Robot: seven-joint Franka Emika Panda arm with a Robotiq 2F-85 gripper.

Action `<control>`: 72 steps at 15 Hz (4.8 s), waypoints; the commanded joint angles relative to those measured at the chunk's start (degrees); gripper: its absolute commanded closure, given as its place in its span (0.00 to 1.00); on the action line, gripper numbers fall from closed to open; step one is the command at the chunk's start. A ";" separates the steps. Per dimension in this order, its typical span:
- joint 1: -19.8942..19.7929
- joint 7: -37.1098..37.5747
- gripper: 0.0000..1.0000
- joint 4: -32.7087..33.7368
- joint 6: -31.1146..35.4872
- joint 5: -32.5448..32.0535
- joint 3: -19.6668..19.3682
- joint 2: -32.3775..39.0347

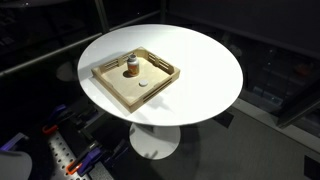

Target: Put the lid on the bottle

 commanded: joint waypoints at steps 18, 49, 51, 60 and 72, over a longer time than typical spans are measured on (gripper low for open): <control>5.93 -13.28 0.00 8.14 12.97 5.27 3.62 31.66; 1.65 -32.95 0.00 7.61 34.59 4.30 8.59 54.53; 0.90 -33.67 0.00 8.51 35.30 3.64 9.28 56.91; -0.94 -31.46 0.00 13.27 40.09 2.86 12.70 67.13; -0.71 -27.40 0.00 14.21 47.65 1.30 13.92 71.74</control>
